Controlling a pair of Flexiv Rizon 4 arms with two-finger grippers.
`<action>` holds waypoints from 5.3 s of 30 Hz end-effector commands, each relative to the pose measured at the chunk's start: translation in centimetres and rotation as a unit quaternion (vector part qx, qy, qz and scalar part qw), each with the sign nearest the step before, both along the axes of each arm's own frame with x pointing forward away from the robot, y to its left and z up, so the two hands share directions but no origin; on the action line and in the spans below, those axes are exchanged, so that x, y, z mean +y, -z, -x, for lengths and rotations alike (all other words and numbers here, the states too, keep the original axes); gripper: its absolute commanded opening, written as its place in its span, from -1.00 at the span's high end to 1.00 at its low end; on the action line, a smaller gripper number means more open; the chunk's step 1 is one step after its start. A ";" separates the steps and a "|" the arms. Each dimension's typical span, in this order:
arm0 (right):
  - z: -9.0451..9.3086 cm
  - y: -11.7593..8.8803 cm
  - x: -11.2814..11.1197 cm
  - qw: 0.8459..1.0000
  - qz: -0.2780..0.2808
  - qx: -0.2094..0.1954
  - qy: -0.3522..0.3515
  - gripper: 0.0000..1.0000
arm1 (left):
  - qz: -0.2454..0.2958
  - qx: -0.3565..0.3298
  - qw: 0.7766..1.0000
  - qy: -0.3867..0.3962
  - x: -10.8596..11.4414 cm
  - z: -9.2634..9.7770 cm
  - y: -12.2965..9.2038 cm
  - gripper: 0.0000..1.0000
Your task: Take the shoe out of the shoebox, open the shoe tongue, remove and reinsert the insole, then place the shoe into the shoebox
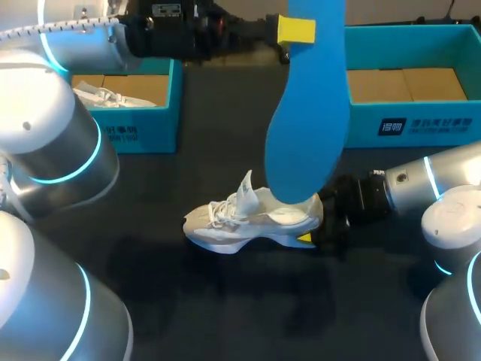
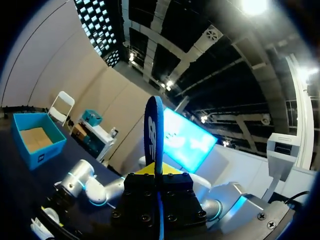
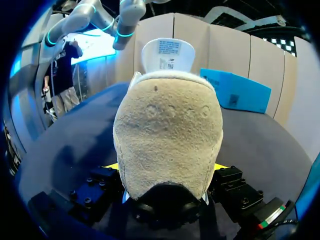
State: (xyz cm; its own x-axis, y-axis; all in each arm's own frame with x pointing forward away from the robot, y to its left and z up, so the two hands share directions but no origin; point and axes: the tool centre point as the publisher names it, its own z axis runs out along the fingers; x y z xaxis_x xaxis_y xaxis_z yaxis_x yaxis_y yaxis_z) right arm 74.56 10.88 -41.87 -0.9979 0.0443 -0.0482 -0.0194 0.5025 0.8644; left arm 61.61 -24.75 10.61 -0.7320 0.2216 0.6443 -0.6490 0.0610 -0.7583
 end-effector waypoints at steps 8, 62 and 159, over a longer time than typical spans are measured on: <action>0.0 -0.1 0.1 1.000 0.002 0.000 0.000 1.00 | 0.009 0.000 1.000 0.013 0.4 2.3 0.0 1.00; 0.0 -0.1 0.1 1.000 0.002 0.000 0.000 -1.00 | 0.017 0.006 1.000 0.007 0.8 2.6 0.0 1.00; 1.3 -9.4 -3.6 0.936 0.343 0.005 0.082 -1.00 | 0.017 0.006 1.000 0.007 0.8 2.6 0.0 1.00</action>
